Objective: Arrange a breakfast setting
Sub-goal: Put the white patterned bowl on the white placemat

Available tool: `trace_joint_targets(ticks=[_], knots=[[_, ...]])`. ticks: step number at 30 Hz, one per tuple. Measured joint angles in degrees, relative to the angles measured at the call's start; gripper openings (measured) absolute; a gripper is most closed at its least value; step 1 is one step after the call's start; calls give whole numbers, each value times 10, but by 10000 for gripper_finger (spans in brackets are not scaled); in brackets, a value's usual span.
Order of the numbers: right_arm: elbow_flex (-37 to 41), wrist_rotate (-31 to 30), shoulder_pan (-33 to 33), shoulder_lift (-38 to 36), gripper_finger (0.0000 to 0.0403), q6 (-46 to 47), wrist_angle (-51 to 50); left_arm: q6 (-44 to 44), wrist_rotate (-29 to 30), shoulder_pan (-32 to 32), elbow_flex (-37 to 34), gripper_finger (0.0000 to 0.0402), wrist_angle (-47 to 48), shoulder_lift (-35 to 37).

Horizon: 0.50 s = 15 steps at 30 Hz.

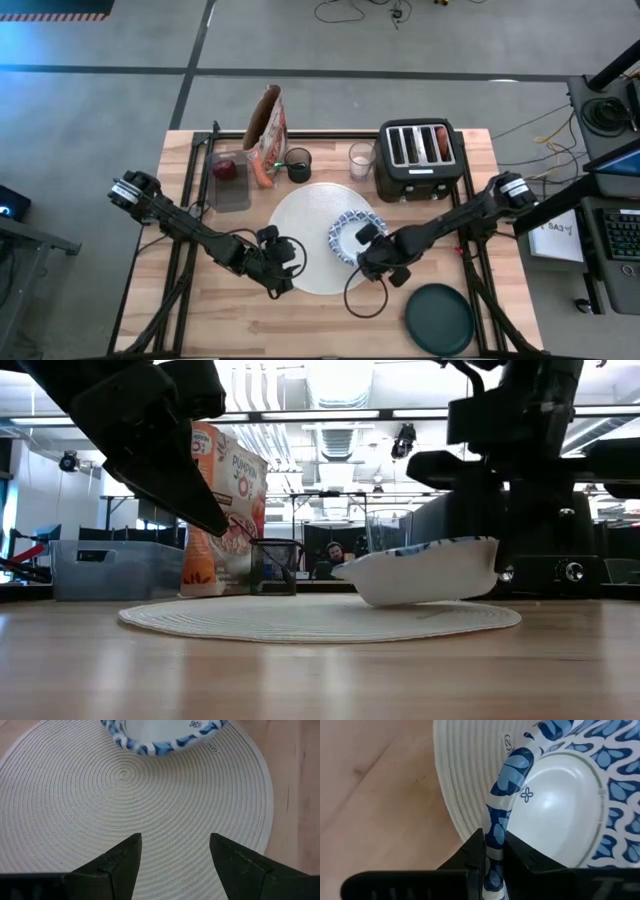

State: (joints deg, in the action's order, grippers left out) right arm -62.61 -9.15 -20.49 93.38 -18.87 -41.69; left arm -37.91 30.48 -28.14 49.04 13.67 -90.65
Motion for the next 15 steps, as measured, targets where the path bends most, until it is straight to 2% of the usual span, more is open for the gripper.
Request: trace_joint_targets(ticks=[8, 15], knots=[[0, 49, 1, 5, 38, 107, 0, -10, 0, 0, 0, 219, -3, 0], [-6, 42, 1, 5, 38, 108, 2, -12, 3, 0, 0, 219, -6, 0]])
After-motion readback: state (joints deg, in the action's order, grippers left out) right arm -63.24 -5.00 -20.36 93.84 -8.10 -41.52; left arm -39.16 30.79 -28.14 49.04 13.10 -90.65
